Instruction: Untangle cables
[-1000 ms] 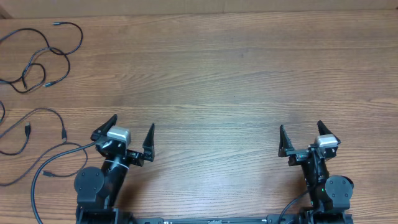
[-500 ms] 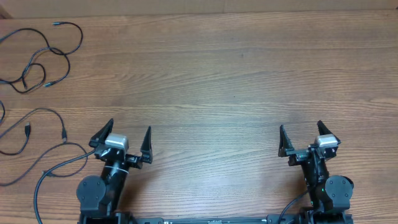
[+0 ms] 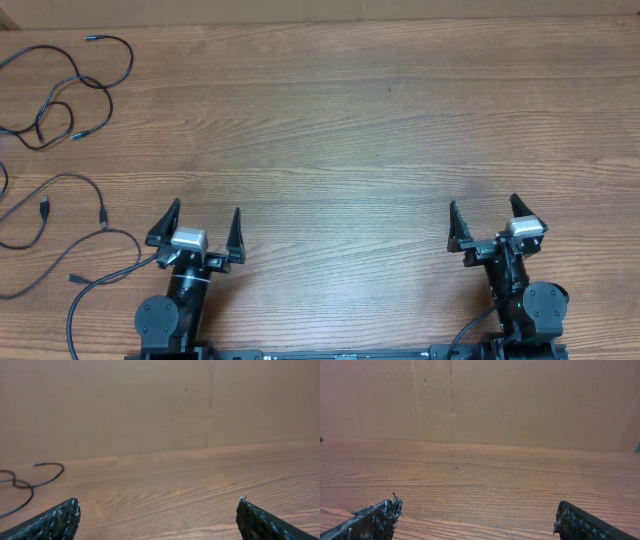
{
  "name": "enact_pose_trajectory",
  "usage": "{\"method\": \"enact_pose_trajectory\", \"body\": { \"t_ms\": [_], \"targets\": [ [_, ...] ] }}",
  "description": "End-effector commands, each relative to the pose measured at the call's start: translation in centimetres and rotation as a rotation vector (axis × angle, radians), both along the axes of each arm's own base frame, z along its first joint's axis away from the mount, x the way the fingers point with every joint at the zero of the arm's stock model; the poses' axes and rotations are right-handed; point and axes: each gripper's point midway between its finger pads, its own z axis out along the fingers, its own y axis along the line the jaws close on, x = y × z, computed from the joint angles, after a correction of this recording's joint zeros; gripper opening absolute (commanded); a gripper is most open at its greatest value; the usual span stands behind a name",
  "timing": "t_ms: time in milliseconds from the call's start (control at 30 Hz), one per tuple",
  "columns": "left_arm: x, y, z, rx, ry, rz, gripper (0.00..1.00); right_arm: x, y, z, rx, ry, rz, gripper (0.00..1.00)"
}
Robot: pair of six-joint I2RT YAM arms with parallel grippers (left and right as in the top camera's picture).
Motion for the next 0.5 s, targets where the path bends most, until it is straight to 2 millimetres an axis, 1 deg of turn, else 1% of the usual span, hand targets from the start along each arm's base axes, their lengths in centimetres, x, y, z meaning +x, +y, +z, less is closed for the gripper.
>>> {"method": "enact_pose_trajectory", "body": {
  "t_ms": [0,100,233,333,467],
  "targets": [
    [0.1,1.1,-0.7,-0.009,0.015,0.06,1.0,0.0,-0.2,-0.2,-0.001,-0.003,-0.01,1.0],
    [0.0,1.5,-2.8,-0.007,0.103,0.084,1.0,0.0,-0.2,-0.2,-0.001,-0.003,-0.01,1.0],
    [0.1,1.9,-3.0,-0.003,0.107,0.107,1.0,0.0,-0.2,-0.2,0.0,-0.003,-0.01,1.0],
    [0.0,1.8,-3.0,0.002,0.107,0.104,1.0,0.0,-0.2,-0.2,0.0,-0.003,-0.01,1.0],
    [0.0,1.7,-3.0,-0.04,0.112,0.096,1.0,0.0,-0.2,-0.2,0.0,-0.003,-0.01,1.0]
  ]
}}
